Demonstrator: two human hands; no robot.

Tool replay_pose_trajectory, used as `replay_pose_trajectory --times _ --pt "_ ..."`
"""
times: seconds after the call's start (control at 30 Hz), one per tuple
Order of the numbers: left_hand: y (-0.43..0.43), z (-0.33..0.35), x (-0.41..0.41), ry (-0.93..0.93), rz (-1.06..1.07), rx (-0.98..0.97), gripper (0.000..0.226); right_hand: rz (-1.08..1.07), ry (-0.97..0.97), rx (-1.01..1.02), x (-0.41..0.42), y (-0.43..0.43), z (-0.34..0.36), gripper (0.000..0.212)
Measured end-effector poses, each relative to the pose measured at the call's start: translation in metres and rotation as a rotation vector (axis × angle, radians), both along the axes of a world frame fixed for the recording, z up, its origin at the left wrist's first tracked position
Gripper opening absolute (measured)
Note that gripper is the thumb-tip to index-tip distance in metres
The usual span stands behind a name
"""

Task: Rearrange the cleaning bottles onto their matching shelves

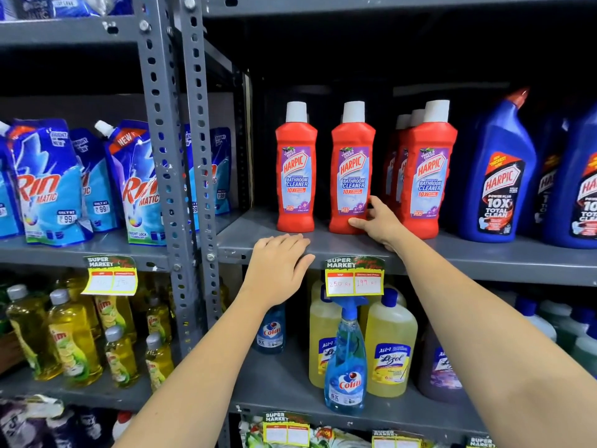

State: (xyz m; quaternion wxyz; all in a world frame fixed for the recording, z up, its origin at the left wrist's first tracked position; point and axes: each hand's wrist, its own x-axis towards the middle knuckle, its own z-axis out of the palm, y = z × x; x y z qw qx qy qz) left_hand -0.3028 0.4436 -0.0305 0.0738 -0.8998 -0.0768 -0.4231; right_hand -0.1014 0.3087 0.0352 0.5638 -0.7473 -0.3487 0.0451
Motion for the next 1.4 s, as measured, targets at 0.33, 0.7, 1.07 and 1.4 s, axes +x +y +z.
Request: replay_pose_trajectory --times 0.33,0.7,1.07,1.4 --pt "0.000 0.000 0.000 -0.002 -0.011 0.016 0.042 -0.013 0.000 -0.022 0.005 0.002 -0.002 0.061" --pt "-0.002 -0.008 -0.007 0.019 0.001 0.009 0.053 -0.355 -0.349 0.752 -0.059 -0.041 -0.013 0.030" --pt "-0.001 -0.197 -0.060 0.396 0.124 -0.212 0.055 -0.199 -0.289 0.012 -0.081 -0.075 -0.220 0.051" --pt "0.017 -0.302 -0.075 0.894 0.264 -0.469 0.068 -0.054 0.178 -0.345 -0.062 -0.057 -0.281 0.068"
